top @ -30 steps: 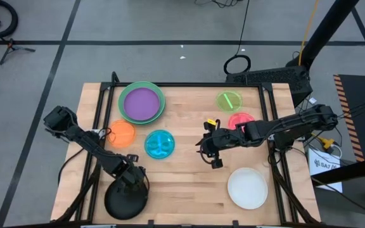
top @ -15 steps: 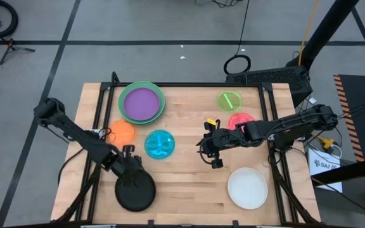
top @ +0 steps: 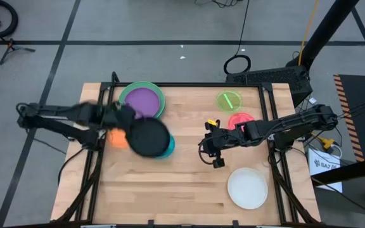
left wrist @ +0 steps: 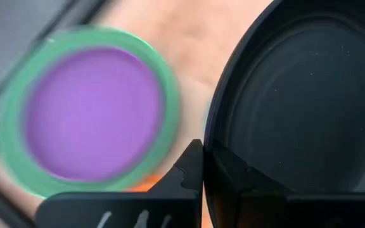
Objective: Stack plastic plates
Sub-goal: Stack the medium black plate on top of the medium purple plate, then stack the medium white plate on top of the medium black plate, then stack the small blue plate on top of the medium white plate
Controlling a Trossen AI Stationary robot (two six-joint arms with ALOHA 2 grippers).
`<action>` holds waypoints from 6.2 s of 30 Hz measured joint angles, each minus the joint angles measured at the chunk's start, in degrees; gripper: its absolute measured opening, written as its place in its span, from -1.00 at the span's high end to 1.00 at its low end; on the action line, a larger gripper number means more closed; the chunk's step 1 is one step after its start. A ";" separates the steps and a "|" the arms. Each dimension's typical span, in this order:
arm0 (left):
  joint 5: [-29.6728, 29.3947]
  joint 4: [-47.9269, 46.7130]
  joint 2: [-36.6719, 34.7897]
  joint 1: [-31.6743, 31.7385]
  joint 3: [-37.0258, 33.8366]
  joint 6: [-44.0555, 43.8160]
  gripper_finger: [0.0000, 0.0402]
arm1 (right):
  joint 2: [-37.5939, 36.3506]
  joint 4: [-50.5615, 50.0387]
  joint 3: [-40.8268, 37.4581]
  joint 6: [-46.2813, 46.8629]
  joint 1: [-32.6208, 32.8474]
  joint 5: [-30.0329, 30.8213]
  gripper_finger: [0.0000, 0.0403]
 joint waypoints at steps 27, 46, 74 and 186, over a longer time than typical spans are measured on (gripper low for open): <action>13.64 9.05 21.62 54.80 3.72 33.84 0.73 | -0.02 0.29 0.02 8.25 0.23 0.15 0.44; 28.92 30.95 9.92 24.38 2.70 31.45 0.71 | 15.43 -3.64 0.07 62.83 11.54 10.48 0.43; 16.90 38.69 8.01 -15.21 -6.75 32.73 0.71 | 21.18 -27.48 14.95 124.76 29.50 -16.67 0.43; -29.03 31.97 -19.28 -23.10 -6.71 30.56 0.71 | 50.17 -4.08 52.85 -38.05 -23.40 1.75 0.39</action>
